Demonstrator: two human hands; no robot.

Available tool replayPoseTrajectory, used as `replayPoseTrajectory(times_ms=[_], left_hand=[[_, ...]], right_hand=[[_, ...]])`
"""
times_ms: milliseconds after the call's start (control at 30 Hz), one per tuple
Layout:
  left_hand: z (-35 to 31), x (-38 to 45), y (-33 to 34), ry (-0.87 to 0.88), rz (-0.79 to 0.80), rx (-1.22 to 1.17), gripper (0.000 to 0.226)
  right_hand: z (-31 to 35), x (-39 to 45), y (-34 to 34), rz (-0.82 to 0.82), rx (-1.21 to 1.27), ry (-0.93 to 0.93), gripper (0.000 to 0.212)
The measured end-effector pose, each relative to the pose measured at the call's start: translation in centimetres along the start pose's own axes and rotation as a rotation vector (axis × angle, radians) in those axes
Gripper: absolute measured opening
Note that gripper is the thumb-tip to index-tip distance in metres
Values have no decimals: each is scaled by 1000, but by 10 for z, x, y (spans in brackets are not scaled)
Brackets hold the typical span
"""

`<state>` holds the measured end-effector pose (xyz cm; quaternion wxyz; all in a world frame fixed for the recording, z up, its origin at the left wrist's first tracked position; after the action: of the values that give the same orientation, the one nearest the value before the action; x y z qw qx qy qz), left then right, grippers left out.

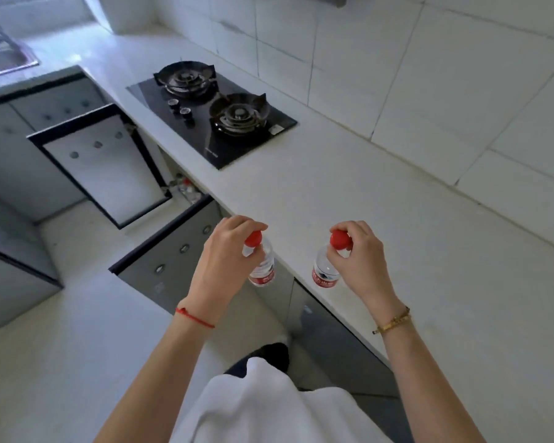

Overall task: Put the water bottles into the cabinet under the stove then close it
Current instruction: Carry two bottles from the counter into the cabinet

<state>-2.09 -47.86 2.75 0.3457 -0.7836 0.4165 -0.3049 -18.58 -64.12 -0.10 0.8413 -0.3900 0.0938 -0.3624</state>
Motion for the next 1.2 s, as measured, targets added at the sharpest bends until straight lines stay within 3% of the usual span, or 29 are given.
replayPoseTrajectory(times_ms=[667, 833, 1200], left_hand=[[117, -226, -131, -616, -408, 119, 29], [177, -254, -183, -665, -462, 123, 30], [326, -260, -302, -628, -397, 186, 30]], right_hand=[[204, -16, 198, 569, 129, -470, 22], [275, -5, 262, 620, 132, -543, 22], [412, 30, 391, 600, 138, -567, 26]])
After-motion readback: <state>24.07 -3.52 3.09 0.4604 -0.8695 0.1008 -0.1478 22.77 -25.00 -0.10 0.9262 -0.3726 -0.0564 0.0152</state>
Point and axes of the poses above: each hand's wrist, its own x-axis towards the middle knuckle, its own y-axis out of the palm, z = x × y, the point moved 5 cm from there along x, towards the middle knuckle, and after that the axes turned 10 degrees about z, right-handed, at the moved point
